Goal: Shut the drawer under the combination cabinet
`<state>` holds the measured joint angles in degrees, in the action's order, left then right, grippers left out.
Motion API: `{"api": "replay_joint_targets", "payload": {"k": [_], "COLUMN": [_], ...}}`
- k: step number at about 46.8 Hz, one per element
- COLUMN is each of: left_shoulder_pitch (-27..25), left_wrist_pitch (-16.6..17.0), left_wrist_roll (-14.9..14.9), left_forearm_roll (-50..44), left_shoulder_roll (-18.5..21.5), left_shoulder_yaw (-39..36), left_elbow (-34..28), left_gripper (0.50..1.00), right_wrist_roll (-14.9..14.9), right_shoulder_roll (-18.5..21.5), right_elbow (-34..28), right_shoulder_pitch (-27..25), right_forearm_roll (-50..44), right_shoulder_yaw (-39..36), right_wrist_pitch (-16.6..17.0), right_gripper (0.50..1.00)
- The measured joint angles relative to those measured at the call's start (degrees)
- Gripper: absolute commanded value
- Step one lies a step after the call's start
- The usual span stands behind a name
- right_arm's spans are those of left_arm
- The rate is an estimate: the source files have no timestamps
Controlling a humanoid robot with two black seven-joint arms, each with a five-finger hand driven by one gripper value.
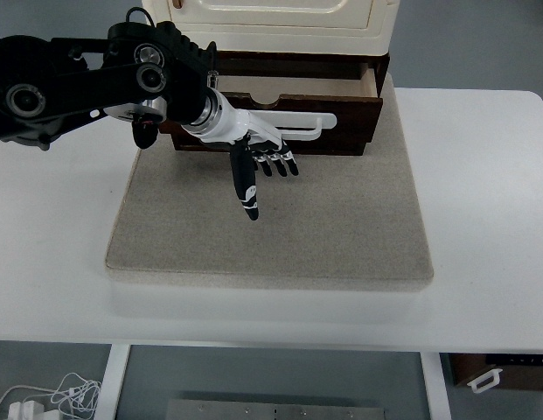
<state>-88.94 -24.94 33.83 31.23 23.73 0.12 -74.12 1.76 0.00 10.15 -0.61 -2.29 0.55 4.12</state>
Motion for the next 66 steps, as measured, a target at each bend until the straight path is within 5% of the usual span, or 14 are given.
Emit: {"api": "replay_joint_targets", "payload": {"k": [66], "left_shoulder_pitch": [0.3], "left_wrist_pitch": [0.8], "left_wrist_roll": [-2.4], "left_forearm_roll": [2.9], "left_shoulder_roll": [-1.9], "left_shoulder_yaw": [0.8], "left_elbow": [12.7], "left_gripper": [0.984], "right_wrist_roll": [0.0], "right_shoulder_roll": [0.0], "right_elbow": [0.0], "right_shoulder_pitch": [0.0], "right_forearm_roll": [0.0], "right_shoulder_yaw": [0.0], "right_wrist_pitch": [0.0], "right_gripper": [0.952]}}
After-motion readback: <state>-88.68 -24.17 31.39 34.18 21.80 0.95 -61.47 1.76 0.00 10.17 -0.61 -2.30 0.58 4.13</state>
